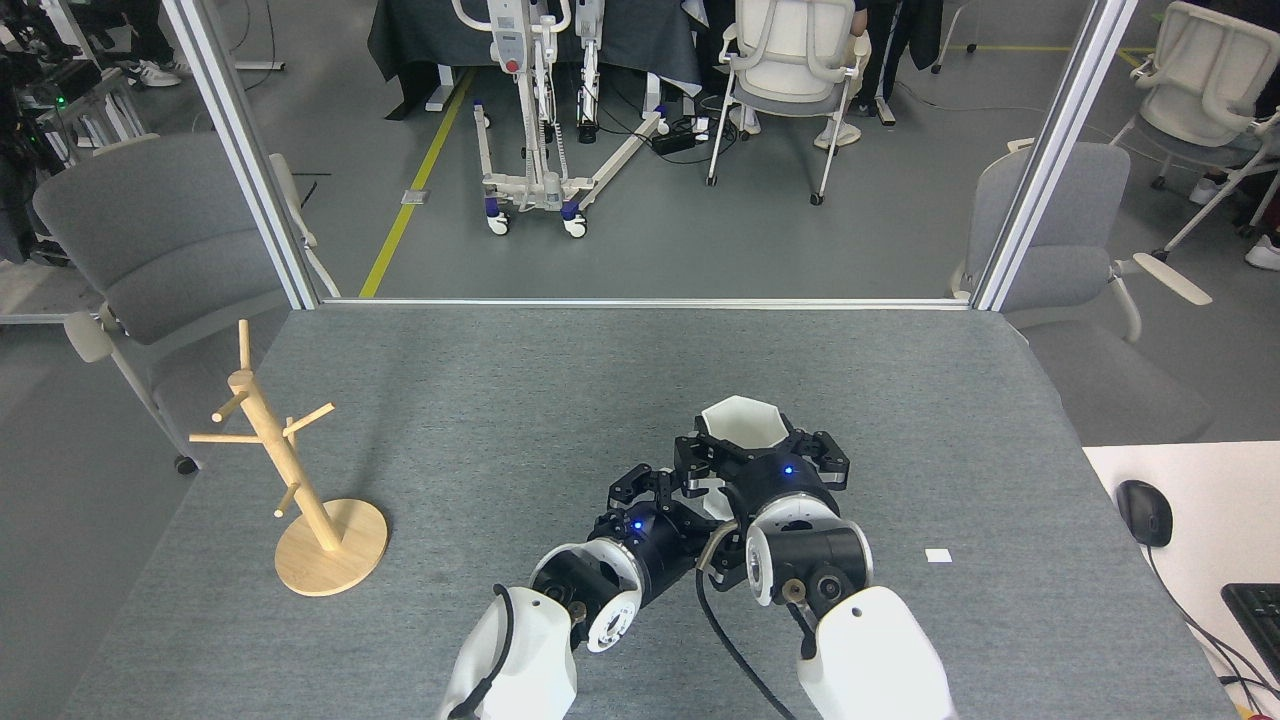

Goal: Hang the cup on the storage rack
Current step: 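Grasp the white cup with the left gripper and release the right gripper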

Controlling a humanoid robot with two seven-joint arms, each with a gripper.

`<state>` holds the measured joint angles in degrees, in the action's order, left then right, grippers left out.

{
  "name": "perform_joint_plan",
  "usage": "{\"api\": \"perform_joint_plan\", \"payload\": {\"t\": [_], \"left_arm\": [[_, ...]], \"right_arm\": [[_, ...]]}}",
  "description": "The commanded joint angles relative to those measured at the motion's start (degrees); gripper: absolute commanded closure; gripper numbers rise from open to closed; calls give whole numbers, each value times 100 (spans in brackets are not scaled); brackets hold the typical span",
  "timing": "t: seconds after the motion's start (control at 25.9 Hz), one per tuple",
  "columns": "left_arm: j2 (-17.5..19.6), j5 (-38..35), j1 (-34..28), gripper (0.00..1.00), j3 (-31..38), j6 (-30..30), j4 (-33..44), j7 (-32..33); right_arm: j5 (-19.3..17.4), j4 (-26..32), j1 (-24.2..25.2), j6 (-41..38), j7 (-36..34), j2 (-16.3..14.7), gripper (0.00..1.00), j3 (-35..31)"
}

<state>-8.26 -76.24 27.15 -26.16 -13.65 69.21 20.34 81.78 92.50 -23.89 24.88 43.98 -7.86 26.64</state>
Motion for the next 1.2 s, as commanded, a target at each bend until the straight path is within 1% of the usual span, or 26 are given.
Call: {"api": "perform_joint_plan", "payload": {"t": [0.0, 0.15, 0.19, 0.35, 0.54, 0.58, 0.89, 0.93, 0.97, 1.01, 1.04, 1.16], "left_arm": [[0, 65, 123, 1, 6, 82, -65, -3], [0, 48, 123, 1, -21, 196, -56, -39], [8, 48, 123, 5, -30, 205, -65, -21], [8, 65, 115, 31, -30, 169, -48, 5], [8, 65, 88, 91, -30, 117, -48, 14], [17, 65, 80, 100, -30, 99, -48, 14], [17, 83, 62, 100, -12, 82, -65, 14], [17, 83, 62, 100, -12, 82, -65, 14], [17, 83, 53, 100, -12, 82, -74, 14], [17, 83, 44, 100, -12, 82, -100, 14], [17, 83, 44, 100, -12, 90, -135, 14], [17, 83, 44, 100, -12, 90, -179, 14]], "right_arm": [[-4, -145, 24, -1, -4, 66, 100, 69], [-4, -215, 60, -1, -4, 92, 100, 96], [-4, -224, 60, -1, -13, 101, 100, 105], [-4, -294, 95, -10, -39, 145, 100, 122], [-4, -303, 104, -10, -39, 162, 100, 236], [5, -294, 104, -10, -39, 180, 100, 245], [-4, -294, 104, -18, -48, 189, 100, 245], [-13, -294, 104, -18, -48, 189, 98, 245], [-21, -303, 104, -18, -57, 189, 82, 228], [-13, -294, 104, -18, -57, 189, 60, 219], [-13, -303, 95, -18, -65, 189, 46, 210], [-13, -303, 95, -18, -312, 189, 16, 193]]}}
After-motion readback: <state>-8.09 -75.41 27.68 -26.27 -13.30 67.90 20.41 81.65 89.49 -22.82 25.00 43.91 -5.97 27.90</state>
